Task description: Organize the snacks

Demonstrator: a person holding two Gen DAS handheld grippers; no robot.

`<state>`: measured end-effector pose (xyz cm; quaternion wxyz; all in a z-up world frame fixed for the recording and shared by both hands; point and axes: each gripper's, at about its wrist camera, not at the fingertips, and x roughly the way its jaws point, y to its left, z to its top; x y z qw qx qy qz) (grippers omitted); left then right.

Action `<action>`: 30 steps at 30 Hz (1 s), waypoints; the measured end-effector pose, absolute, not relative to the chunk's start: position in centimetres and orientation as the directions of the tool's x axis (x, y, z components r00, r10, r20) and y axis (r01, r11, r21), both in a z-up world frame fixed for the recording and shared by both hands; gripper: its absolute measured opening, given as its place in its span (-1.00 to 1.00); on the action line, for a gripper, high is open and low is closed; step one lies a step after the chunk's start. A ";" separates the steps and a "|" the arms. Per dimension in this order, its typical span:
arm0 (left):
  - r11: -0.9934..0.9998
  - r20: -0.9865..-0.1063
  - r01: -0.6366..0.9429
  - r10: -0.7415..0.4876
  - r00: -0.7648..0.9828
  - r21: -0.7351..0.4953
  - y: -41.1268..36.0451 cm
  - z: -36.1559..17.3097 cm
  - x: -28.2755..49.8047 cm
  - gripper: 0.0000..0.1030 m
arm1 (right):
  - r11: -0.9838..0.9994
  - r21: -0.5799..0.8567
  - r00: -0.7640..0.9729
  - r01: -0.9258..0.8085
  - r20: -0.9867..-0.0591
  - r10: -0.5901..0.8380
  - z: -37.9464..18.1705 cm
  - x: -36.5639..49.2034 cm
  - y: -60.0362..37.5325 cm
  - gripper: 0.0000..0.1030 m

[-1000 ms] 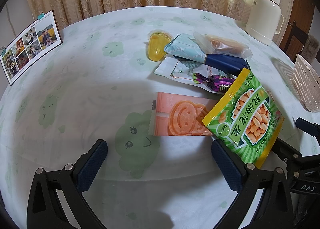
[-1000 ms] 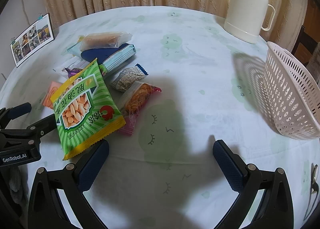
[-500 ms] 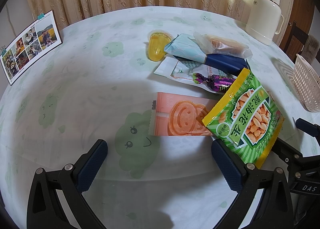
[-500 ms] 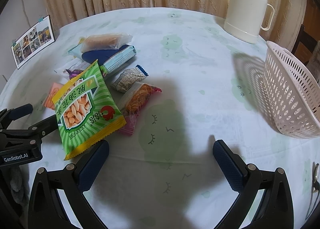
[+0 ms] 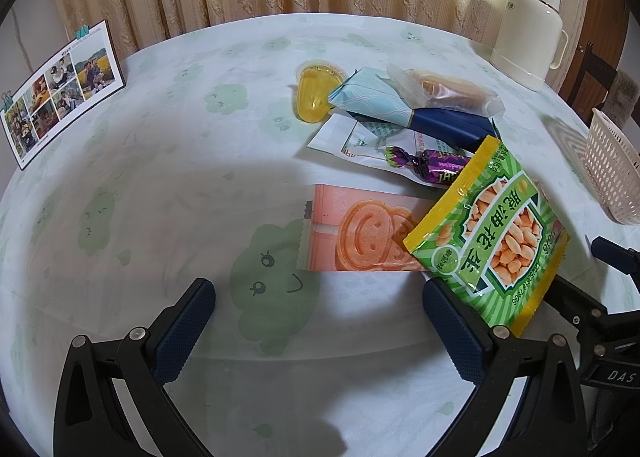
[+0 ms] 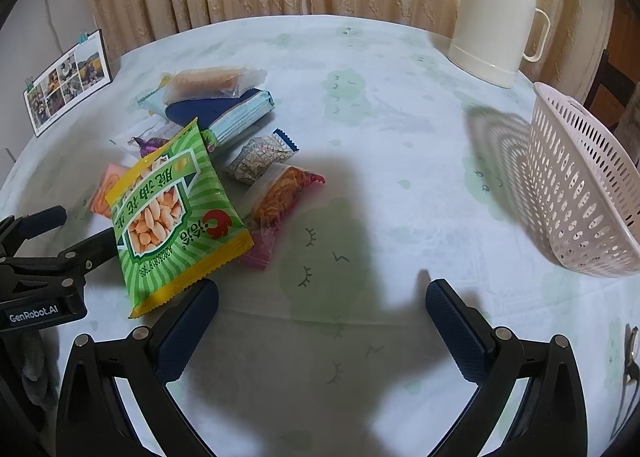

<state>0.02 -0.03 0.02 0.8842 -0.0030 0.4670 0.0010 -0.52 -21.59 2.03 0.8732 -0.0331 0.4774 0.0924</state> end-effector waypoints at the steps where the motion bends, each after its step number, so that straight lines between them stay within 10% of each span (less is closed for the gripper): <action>1: 1.000 -0.826 -0.005 -0.002 0.564 -0.006 0.0 0.0 0.0 1.00 | 0.980 0.043 0.529 -0.193 -0.837 0.141 2.1 -0.5 -21.8 1.00; 30: 0.985 -0.762 -0.072 -0.074 0.643 -0.156 3.4 1.5 -0.6 0.96 | 0.926 0.230 0.620 -0.298 -0.691 0.371 4.2 -2.9 -23.6 0.92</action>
